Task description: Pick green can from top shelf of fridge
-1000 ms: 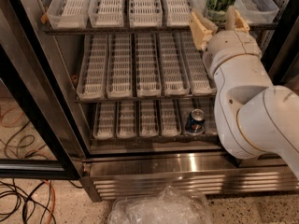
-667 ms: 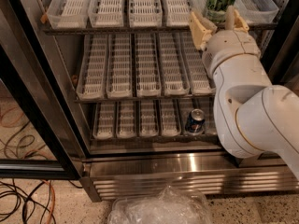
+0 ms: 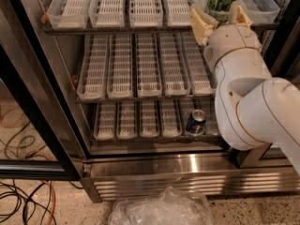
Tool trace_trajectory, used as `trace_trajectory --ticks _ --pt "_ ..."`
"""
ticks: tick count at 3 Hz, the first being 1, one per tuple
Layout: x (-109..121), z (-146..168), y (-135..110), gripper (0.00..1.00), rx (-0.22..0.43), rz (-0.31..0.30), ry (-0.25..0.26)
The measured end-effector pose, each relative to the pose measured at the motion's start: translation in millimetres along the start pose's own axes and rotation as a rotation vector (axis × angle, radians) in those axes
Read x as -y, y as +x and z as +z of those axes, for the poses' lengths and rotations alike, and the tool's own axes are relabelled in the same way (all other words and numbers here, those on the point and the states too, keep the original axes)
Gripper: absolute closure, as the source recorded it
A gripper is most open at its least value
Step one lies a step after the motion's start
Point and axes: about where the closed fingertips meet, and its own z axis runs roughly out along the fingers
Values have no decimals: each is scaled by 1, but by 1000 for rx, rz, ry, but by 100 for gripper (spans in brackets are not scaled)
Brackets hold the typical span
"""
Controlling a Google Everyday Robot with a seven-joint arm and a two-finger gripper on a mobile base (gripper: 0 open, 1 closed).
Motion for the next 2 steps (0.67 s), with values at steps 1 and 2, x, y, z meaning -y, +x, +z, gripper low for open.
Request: trace_trajectory --ticks 1,2 --pt "6 9 1 35 -2 1 16" --pt "12 15 2 37 -4 -2 33"
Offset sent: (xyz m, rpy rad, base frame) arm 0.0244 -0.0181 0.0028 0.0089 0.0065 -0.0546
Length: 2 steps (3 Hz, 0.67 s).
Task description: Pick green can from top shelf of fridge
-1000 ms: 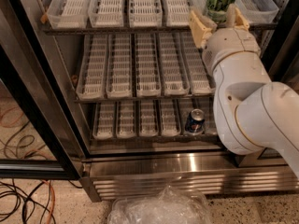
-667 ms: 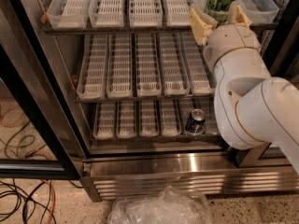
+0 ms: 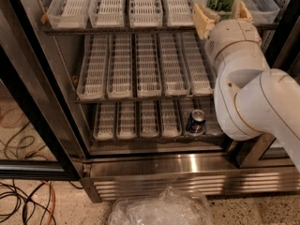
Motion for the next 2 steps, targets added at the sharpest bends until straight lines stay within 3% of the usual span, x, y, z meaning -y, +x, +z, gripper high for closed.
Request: trace_trajectory --ticks 2 --pt "13 16 -6 39 18 -12 34"
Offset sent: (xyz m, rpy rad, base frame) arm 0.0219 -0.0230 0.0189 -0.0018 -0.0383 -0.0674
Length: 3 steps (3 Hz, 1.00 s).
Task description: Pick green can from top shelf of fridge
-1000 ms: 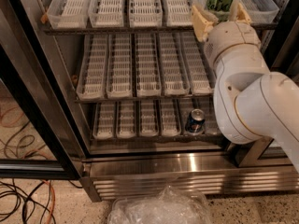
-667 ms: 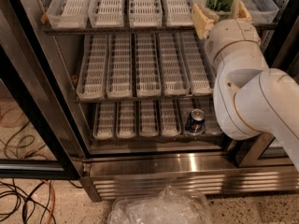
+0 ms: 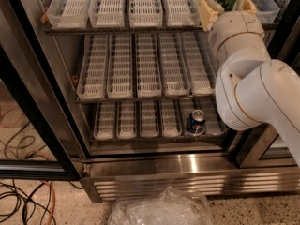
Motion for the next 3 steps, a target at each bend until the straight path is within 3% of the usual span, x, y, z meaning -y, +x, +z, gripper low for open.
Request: trace_trajectory --ticks 1,3 --pt "5 39 2 42 6 -28 16" --pt "6 51 1 44 26 -20 36"
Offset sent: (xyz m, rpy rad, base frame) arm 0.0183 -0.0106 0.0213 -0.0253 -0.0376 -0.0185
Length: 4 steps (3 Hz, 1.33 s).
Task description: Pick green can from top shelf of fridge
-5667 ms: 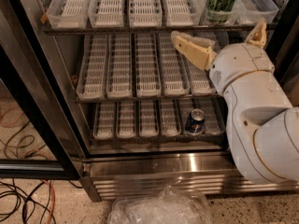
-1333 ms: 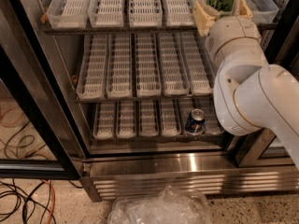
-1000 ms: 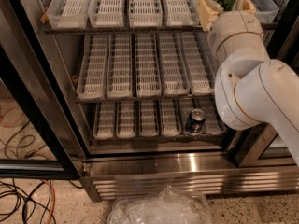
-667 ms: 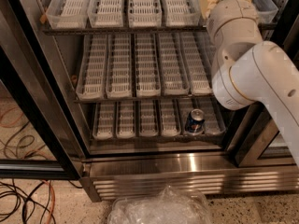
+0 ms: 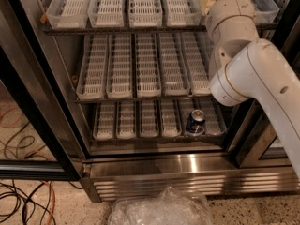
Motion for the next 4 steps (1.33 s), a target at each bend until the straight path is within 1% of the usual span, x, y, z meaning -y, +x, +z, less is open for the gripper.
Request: trace_trajectory --ticks 1,2,3,4 --pt "0 0 2 63 1 3 4" --pt "0 0 2 86 1 3 4" --pt "0 0 2 100 1 3 4" --pt "0 0 2 100 2 3 4"
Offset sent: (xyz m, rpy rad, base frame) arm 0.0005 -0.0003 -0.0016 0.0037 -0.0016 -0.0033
